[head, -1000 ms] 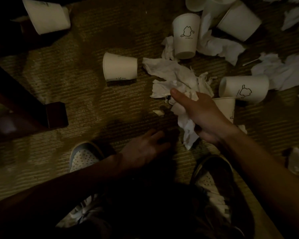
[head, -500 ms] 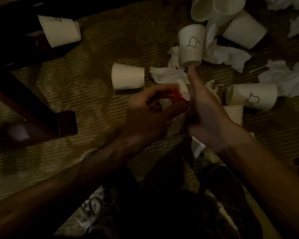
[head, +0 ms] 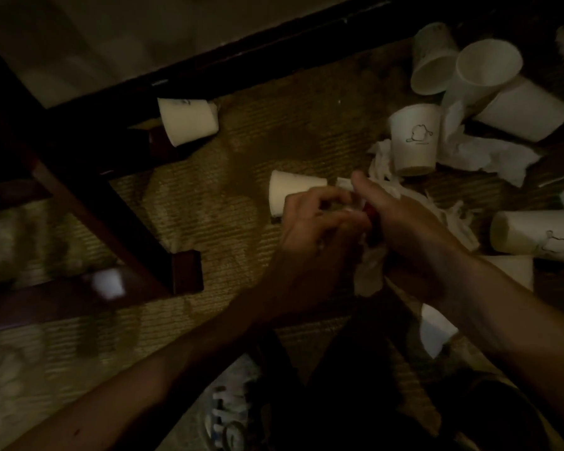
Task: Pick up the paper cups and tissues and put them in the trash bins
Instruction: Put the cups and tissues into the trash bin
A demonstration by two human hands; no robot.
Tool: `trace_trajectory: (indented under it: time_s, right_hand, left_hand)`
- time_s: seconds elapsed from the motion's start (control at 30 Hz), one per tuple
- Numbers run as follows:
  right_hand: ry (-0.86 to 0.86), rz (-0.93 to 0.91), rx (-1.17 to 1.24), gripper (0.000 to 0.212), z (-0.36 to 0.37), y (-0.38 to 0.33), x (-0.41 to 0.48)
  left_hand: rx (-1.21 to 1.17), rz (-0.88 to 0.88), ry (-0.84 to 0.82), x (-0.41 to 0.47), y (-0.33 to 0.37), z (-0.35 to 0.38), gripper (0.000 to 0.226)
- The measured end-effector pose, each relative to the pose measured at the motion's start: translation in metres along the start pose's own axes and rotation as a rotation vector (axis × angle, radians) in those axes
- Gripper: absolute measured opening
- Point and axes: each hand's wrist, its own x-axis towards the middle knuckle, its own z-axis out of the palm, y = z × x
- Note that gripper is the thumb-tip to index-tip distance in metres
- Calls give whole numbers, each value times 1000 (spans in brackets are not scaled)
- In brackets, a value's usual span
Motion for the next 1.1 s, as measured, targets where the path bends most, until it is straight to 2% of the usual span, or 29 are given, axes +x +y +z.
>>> trace_trajectory:
  time_s: [0.07, 0.2, 0.27, 0.33, 0.43, 0.5, 0.6, 0.7, 0.77, 0.87, 0.93, 1.1]
  right_hand:
    - [-35, 28, 17, 49, 4, -2, 7]
    - [-120, 31, 151, 51, 16, -4, 15]
    - [-151, 39, 224, 47, 20, -2, 18]
    - [-89, 41, 230, 46, 23, 0, 21]
    - [-7, 66, 223, 40, 28, 2, 28]
    - [32, 89, 211, 33, 30, 3, 31]
    - [13, 106, 204, 36, 31, 5, 32]
    - [-30, 54, 242, 36, 27, 7, 25]
    - [15, -3, 162, 29, 23, 7, 21]
    - [44, 47, 220, 30, 17, -1, 18]
    - [90, 50, 243, 33, 8, -10, 13]
    - [183, -90, 401, 46, -31, -35, -24]
  left_hand:
    - [-120, -140, -23, 7, -2, -11, 29]
    - [-343, -158, 154, 20, -10, -31, 23]
    - [-318, -262, 285, 35, -26, -48, 24]
    - [-298, -401, 426, 54, -49, -73, 21]
    - [-277, -539, 608, 81, -82, -114, 41]
    - [-250, -584, 603, 95, -103, -135, 57]
    - [-223, -662, 540, 112, -130, -150, 69]
    - [-286, -768, 495, 122, -150, -149, 61]
    - [-315, -804, 482, 127, -160, -144, 49]
    - [-254, -711, 632, 135, -159, -132, 29]
    - [-210, -598, 652, 136, -142, -120, 34]
    - [-222, -251, 294, 119, -57, -66, 33]
